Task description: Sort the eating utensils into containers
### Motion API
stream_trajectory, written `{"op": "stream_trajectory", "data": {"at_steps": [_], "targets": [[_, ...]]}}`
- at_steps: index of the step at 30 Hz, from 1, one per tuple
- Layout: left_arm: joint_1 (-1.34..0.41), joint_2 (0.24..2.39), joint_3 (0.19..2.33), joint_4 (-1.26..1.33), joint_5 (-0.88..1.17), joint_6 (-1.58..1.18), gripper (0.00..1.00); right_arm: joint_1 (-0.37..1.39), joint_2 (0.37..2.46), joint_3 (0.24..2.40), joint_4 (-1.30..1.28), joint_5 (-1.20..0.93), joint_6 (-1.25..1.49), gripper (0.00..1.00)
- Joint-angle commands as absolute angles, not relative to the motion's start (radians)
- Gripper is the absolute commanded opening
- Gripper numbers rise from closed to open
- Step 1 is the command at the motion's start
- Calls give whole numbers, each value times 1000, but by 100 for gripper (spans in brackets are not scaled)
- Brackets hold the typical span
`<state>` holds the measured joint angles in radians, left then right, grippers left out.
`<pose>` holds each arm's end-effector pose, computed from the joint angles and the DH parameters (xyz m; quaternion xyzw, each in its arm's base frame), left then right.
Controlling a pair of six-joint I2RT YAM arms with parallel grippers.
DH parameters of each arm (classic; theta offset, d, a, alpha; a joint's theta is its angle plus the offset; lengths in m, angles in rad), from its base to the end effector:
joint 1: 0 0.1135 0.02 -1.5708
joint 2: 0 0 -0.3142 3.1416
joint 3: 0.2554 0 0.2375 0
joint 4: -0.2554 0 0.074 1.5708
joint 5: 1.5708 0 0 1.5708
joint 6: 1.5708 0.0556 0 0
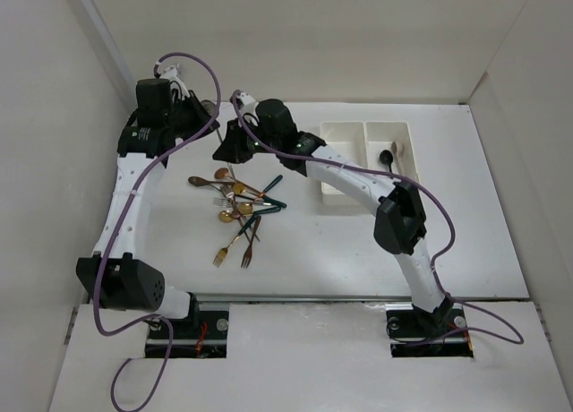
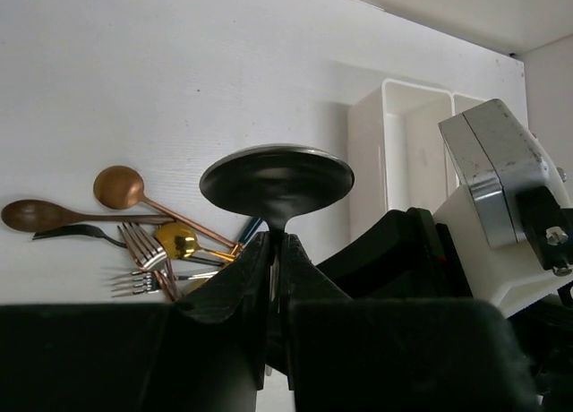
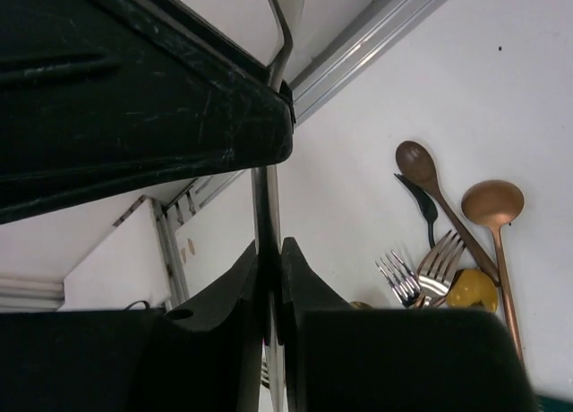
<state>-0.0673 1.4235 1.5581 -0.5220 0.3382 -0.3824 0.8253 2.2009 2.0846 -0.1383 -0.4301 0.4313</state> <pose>0.3087 -0.0393 0.4668 -0.0357 0.8228 -0.2588 0.5048 0.3634 0.4278 0.3689 -0.2793 0.7324 0.4878 0.3842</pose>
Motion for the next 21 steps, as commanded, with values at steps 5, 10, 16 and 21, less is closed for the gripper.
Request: {"op": "stream_trajectory", "data": {"at_steps": [5, 10, 16, 21], "targets": [[-80, 1368, 1531, -477, 396, -377, 57, 805, 2102, 2033, -6, -382, 469, 0], [-80, 1368, 1543, -477, 296, -284, 100, 634, 1919, 1834, -6, -255, 469, 0], [-80, 1368, 1517, -468, 8, -98, 100, 396, 1666, 1580, -253, 23, 239, 0], [-62, 1368, 1439, -400, -201, -64, 100, 260, 1632, 1462, -411, 196, 48, 0]]}}
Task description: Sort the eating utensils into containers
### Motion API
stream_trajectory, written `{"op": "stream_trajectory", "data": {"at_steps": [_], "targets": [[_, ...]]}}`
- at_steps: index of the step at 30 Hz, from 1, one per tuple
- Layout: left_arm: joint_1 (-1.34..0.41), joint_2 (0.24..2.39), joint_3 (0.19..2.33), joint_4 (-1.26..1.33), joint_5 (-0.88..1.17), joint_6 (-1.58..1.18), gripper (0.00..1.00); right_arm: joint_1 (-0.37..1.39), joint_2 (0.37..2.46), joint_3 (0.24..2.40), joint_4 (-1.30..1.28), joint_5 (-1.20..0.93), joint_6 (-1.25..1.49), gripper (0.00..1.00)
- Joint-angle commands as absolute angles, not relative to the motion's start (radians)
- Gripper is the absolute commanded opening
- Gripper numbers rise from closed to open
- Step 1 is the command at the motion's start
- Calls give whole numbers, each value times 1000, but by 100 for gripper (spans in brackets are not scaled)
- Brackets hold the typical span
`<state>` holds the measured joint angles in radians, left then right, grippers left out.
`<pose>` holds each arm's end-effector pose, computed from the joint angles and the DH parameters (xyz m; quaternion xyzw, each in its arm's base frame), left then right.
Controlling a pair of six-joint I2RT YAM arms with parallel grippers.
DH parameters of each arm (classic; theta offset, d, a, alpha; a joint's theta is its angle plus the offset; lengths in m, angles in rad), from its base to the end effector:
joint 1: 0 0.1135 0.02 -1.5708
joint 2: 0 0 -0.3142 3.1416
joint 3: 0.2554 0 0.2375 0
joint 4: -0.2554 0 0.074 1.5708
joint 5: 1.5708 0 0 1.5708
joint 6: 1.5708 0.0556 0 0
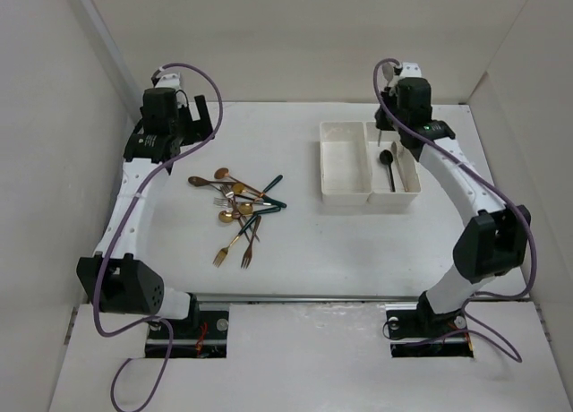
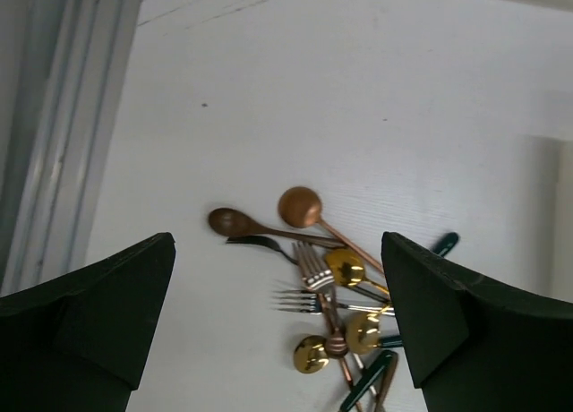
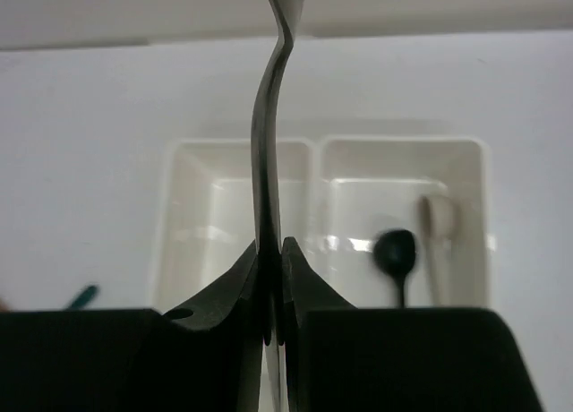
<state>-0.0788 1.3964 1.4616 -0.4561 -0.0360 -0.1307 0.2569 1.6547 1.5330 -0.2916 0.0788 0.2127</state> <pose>0.3099 -0.0225 0.4484 -0.0316 0.8303 -0.0433 0.5547 0.3882 0.0975 0.4063 0.0031 0.8368 0.0951 0.5392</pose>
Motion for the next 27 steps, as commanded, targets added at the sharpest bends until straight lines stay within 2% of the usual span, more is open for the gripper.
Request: {"op": "stream_trajectory", "data": {"at_steps": [1, 8, 9, 11, 12, 19, 23, 27], "targets": [[-51, 1368, 1439, -400, -201, -86, 100, 243, 1632, 1444, -420, 196, 34, 0], [-17, 1378, 1396, -405, -153, -143, 98, 167, 1686, 1394, -358, 178, 46, 0], [-17, 1378, 1370, -405, -153, -143, 95, 167, 1712, 1394, -357, 178, 57, 9], [-17, 1378, 1352, -405, -144, -156, 85, 167, 1742, 1426, -368, 187, 57, 16], [-17, 1378, 1351, -420, -144, -167, 82, 167, 1767, 1439, -395, 198, 66, 25], [-35, 1450, 1234, -503, 3, -178, 82, 167, 1703, 1439, -405, 255, 84, 55], [-35, 1471, 1157, -493, 100, -196, 82, 167, 1620, 1439, -405, 264, 106, 59], [-44, 1595, 1231, -492, 164, -233, 80, 176, 1537, 1428, -425, 244, 155, 59]]}}
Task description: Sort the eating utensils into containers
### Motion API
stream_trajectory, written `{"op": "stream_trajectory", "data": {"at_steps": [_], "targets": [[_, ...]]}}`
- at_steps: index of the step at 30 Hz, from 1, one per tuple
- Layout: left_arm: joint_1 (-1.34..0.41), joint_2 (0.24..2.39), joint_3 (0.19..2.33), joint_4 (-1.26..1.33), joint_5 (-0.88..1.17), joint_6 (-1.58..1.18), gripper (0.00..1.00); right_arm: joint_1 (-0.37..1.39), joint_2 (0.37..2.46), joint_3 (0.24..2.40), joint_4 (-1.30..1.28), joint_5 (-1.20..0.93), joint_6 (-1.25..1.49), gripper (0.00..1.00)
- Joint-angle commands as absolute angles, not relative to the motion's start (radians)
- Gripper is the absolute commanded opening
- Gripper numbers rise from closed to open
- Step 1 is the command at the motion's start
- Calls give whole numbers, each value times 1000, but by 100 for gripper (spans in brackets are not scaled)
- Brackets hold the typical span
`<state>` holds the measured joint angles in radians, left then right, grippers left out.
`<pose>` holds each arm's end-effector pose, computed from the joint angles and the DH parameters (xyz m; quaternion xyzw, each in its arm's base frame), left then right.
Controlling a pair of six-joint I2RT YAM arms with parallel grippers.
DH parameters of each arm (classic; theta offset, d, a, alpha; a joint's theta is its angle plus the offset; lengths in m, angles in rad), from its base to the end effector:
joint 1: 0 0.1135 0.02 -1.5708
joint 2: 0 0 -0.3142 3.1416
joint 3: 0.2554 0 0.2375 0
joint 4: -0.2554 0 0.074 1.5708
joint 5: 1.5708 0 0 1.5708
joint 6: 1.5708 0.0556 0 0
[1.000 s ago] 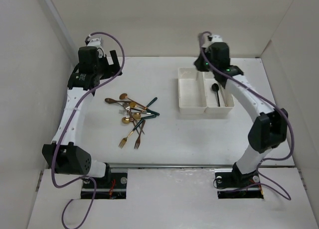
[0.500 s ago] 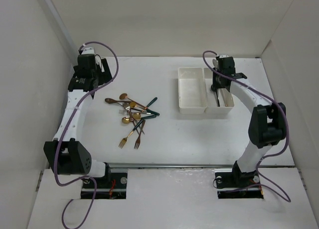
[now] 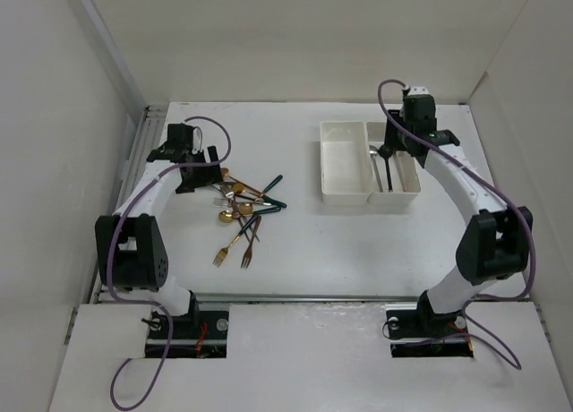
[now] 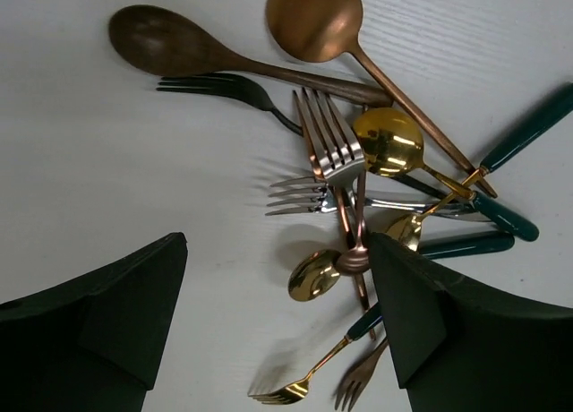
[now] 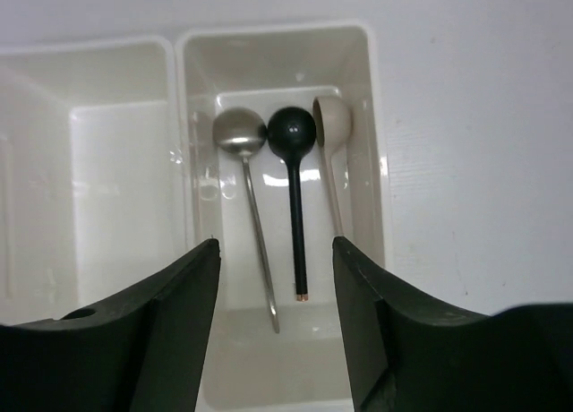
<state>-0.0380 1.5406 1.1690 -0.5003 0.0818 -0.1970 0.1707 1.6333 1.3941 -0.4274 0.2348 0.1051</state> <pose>0.3293 -0.0171 0.3009 -0.0606 0.9369 -0.0783 0.3352 0.3745 0.0514 0.3517 0.0219 0.8945 -0.0447 0.4442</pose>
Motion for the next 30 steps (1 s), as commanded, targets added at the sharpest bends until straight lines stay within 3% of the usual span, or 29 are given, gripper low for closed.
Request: {"op": "stream_trajectory", "data": {"at_steps": [1, 11, 17, 30], "targets": [[-69, 1621, 1262, -503, 164, -233, 80, 207, 1519, 1410, -425, 244, 164, 59], [-187, 1923, 1528, -532, 92, -298, 76, 259, 1301, 1252, -434, 299, 290, 59], [-198, 2008, 1574, -541, 81, -308, 66, 259, 1230, 1233, -491, 363, 270, 60], [-244, 2154, 1650, -561, -47, -327, 65, 259, 1149, 1212, -491, 403, 230, 62]]}}
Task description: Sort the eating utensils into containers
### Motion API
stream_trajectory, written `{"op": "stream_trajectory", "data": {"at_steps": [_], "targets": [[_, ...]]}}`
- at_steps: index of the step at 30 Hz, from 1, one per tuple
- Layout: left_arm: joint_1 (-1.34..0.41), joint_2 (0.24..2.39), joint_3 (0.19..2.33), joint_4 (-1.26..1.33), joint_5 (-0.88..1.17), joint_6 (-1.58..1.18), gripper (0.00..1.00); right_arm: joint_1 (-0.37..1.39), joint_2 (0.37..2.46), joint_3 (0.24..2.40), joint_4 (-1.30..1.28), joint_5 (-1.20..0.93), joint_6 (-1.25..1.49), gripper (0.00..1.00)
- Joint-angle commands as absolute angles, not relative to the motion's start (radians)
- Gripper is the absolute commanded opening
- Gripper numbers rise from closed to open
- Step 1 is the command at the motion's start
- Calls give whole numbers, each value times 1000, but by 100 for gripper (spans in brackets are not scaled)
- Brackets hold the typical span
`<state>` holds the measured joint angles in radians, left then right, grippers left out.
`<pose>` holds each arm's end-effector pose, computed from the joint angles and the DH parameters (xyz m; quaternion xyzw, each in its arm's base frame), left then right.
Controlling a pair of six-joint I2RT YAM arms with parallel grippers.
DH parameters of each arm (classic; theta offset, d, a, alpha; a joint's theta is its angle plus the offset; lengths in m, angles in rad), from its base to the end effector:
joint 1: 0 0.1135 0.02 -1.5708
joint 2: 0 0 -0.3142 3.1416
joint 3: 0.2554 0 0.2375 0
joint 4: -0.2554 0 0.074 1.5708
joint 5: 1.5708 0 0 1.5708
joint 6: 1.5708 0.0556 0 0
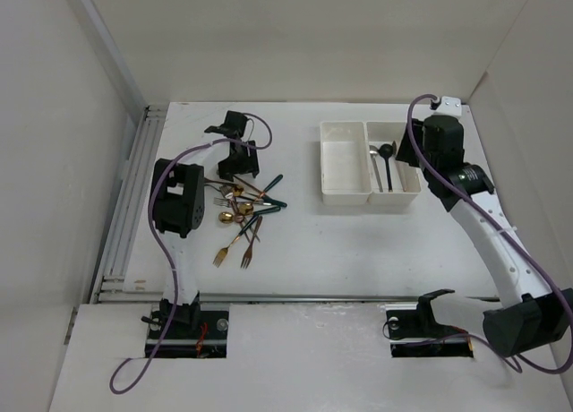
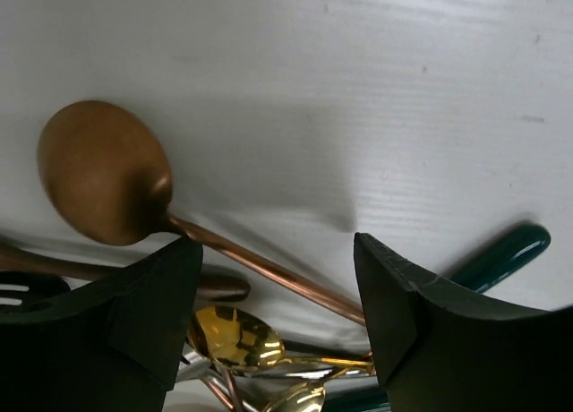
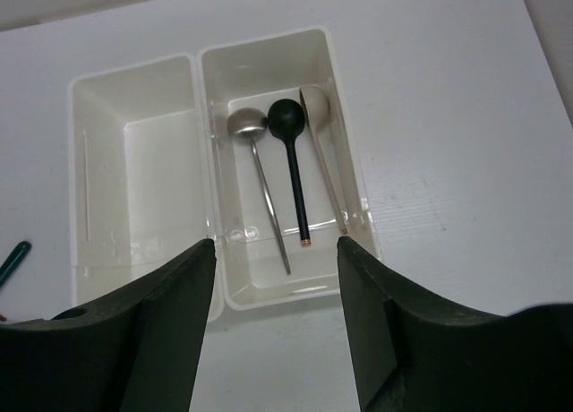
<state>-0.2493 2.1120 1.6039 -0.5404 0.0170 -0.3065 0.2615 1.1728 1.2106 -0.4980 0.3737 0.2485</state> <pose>0.4615 -0.1185 0.2111 -0.0254 0.9657 -0.0787 0.2460 0.2354 0.0420 0.4159 0.0925 0.8356 -0.0221 0.5411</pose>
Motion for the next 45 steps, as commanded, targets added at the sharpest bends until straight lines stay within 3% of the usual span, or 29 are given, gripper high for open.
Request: {"op": "stream_trajectory", "data": {"at_steps": [1, 7, 12, 15, 21, 24, 30, 35, 37, 38, 39, 42, 45], "targets": [[-244, 2170, 1663, -592, -64, -327, 65, 259, 1140, 1212, -491, 403, 219, 62], [-244, 2184, 1631, -578, -176, -336, 62, 259, 1120, 1223, -491, 423, 190, 65], [-244, 2264, 1732, -598, -166, -318, 31, 259, 1109, 1223, -480, 433, 170, 65], [-253, 2264, 1741, -598, -166, -318, 18, 259, 1100, 1232, -471, 442, 149, 65], [-253, 2264, 1732, -589, -130, -285, 3, 259, 1100, 1232, -462, 414, 149, 65], [-253, 2238, 1773, -589, -78, -261, 0, 259, 1100, 1221, -462, 347, 149, 64], [-253, 2107, 1795, -508, 33, -252, 0, 273, 1109, 1221, -471, 226, 140, 48], [-253, 2014, 1830, -488, 97, -261, 0, 343, 1109, 1201, -414, 180, 140, 45], [-253, 1968, 1839, -468, 110, -261, 0, 377, 1109, 1192, -379, 134, 152, 49], [-253, 1951, 1839, -459, 110, -261, 0, 417, 1120, 1192, -344, 114, 161, 55], [-253, 1936, 1839, -450, 120, -261, 0, 440, 1141, 1192, -327, 92, 175, 66], [-253, 1873, 1839, -407, 120, -252, 0, 535, 1195, 1207, -257, 38, 189, 81], [-253, 1810, 1839, -379, 127, -239, 0, 632, 1301, 1277, -204, -6, 199, 86]]}}
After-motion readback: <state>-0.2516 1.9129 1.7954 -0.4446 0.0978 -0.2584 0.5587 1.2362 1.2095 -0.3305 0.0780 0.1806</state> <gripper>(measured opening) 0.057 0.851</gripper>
